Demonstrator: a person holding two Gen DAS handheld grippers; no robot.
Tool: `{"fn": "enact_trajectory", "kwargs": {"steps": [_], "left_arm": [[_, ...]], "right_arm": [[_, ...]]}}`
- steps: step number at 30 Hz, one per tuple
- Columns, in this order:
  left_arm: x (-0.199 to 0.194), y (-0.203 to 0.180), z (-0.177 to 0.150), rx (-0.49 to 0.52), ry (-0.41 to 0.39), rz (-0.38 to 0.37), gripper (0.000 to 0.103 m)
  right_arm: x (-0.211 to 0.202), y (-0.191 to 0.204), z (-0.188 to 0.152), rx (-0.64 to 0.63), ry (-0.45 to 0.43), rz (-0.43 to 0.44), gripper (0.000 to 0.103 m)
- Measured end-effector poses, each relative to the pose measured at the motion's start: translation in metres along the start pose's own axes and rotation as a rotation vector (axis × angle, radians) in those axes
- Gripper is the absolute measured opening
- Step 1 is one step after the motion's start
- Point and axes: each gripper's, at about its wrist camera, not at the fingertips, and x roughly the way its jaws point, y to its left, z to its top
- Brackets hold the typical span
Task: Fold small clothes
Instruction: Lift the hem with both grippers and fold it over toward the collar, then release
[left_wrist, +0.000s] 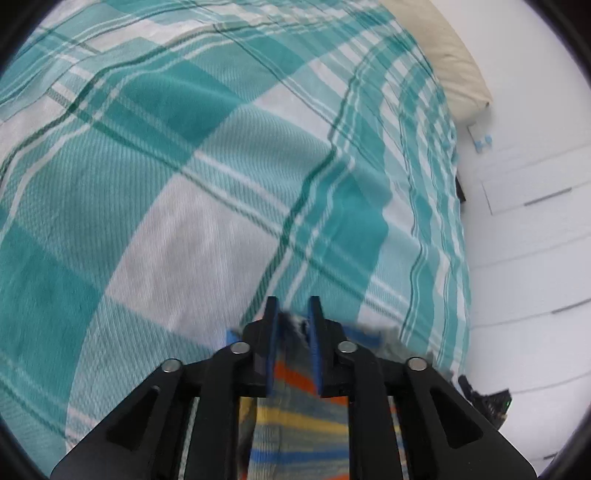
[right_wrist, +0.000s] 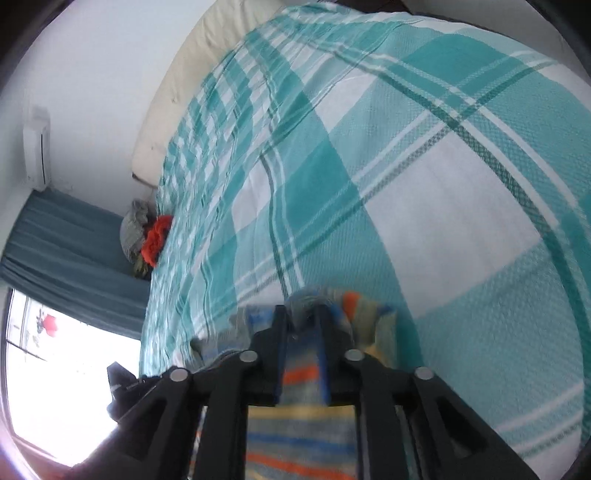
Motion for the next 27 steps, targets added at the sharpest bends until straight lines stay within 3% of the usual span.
{"fn": "enact_trajectory", "kwargs": {"steps": [1,4,6,8,9,10,12,14,16,17,18,19,20,21,22,24,27], "left_arm": [[-0.001,-0.001,0.006,-0.007,-0.021,0.001,0.041],[-0.022,-0.008,0.004,0.074,-0.063,0.013,0.045],[-0.042,-0.020,-0.011,0.181,-0.091,0.044,0.046],[-0.058,-0.038,-0.040,0.332,-0.112,0.037,0.050],[-0.067,-0.046,-0.062,0.419,-0.113,0.034,0.057],[-0.074,-0.053,-0.087,0.510,-0.117,0.028,0.062],[-0.076,-0.057,-0.136,0.671,-0.107,0.014,0.064],[-0.058,-0.047,-0.170,0.753,-0.020,0.082,0.060],[-0.040,-0.016,-0.188,0.737,0.088,0.207,0.027],[-0.042,0.001,-0.192,0.710,0.103,0.236,0.020],[-0.053,0.014,-0.192,0.687,0.082,0.222,0.014],[-0.065,0.020,-0.191,0.664,0.062,0.238,0.015],[-0.076,0.024,-0.191,0.640,0.047,0.289,0.028],[-0.089,0.027,-0.192,0.619,0.020,0.327,0.058],[-0.103,0.027,-0.196,0.605,-0.022,0.334,0.072],[-0.127,0.023,-0.205,0.598,-0.080,0.303,0.080],[-0.142,0.014,-0.227,0.618,-0.139,0.334,0.085]], "right_arm": [[0.001,-0.004,0.002,0.028,-0.038,0.016,0.041],[-0.005,-0.003,0.007,0.033,-0.086,0.031,0.041],[-0.014,0.011,0.005,-0.061,-0.071,0.018,0.041],[-0.023,0.033,-0.007,-0.203,-0.030,-0.002,0.041],[-0.028,0.045,-0.019,-0.281,-0.001,-0.002,0.041],[-0.031,0.056,-0.034,-0.355,0.033,0.002,0.041],[-0.037,0.072,-0.072,-0.493,0.118,0.015,0.042],[-0.039,0.074,-0.114,-0.607,0.209,-0.004,0.043],[-0.041,0.055,-0.156,-0.697,0.285,-0.113,0.043],[-0.040,0.039,-0.168,-0.712,0.318,-0.193,0.043],[-0.044,0.023,-0.177,-0.702,0.338,-0.239,0.036],[-0.056,0.010,-0.180,-0.682,0.323,-0.235,0.027],[-0.067,0.004,-0.180,-0.660,0.301,-0.236,0.026],[-0.079,0.001,-0.180,-0.643,0.276,-0.276,0.030],[-0.091,0.001,-0.183,-0.634,0.244,-0.333,0.039],[-0.116,0.003,-0.192,-0.617,0.186,-0.314,0.046],[-0.137,0.001,-0.213,-0.582,0.130,-0.278,0.060]]}}
